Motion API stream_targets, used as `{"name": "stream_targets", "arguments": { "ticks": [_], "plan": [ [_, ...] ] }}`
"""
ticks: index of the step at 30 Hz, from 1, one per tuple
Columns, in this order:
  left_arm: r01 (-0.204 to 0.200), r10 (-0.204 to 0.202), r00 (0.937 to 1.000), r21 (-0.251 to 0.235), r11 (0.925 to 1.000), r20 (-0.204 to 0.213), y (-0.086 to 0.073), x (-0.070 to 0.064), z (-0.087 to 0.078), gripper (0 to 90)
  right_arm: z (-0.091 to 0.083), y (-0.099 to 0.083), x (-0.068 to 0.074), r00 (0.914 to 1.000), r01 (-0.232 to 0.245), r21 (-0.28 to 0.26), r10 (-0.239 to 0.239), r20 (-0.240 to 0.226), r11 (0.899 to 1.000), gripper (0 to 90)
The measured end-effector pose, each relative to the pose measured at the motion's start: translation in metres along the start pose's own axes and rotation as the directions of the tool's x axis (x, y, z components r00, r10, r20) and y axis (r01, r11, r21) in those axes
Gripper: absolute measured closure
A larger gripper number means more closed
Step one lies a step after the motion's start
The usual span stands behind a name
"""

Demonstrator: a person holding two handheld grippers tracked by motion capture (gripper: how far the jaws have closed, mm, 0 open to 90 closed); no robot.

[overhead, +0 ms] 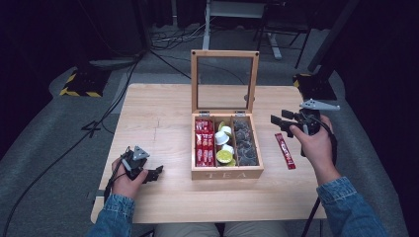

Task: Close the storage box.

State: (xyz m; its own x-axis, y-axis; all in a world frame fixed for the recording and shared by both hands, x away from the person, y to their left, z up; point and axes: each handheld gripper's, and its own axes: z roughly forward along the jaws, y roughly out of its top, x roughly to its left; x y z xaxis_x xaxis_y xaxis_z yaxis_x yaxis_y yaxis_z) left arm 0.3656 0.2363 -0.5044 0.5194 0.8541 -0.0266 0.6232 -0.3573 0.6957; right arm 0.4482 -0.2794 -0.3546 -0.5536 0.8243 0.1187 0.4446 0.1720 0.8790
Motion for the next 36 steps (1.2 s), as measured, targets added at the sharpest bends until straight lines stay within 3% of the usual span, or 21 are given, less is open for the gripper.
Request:
{"name": "stream_targets", "arguments": {
  "ticks": [6,14,24,36],
  "plan": [
    [0.001,-0.001,1.0000,0.002,1.0000,0.000,0.000,0.000,0.000,15.9,0.008,0.024,0.009,0.9994,0.031,-0.018,-0.031,-0.014,0.999,41.6],
    [0.006,-0.006,1.0000,0.003,1.0000,-0.006,0.000,0.000,0.000,14.7,0.028,0.050,0.010,0.9989,0.044,-0.015,-0.044,-0.017,0.999,41.6],
    [0.008,-0.008,0.9999,0.004,1.0000,-0.009,0.000,0.000,0.000,14.6,0.042,0.075,-0.002,0.9998,0.009,-0.044,-0.010,-0.015,0.999,42.1],
    [0.006,-0.006,1.0000,0.006,1.0000,-0.008,0.000,0.001,0.000,14.5,0.076,0.098,-0.014,0.9998,-0.019,-0.062,0.019,0.001,0.998,44.2]
  ]
}}
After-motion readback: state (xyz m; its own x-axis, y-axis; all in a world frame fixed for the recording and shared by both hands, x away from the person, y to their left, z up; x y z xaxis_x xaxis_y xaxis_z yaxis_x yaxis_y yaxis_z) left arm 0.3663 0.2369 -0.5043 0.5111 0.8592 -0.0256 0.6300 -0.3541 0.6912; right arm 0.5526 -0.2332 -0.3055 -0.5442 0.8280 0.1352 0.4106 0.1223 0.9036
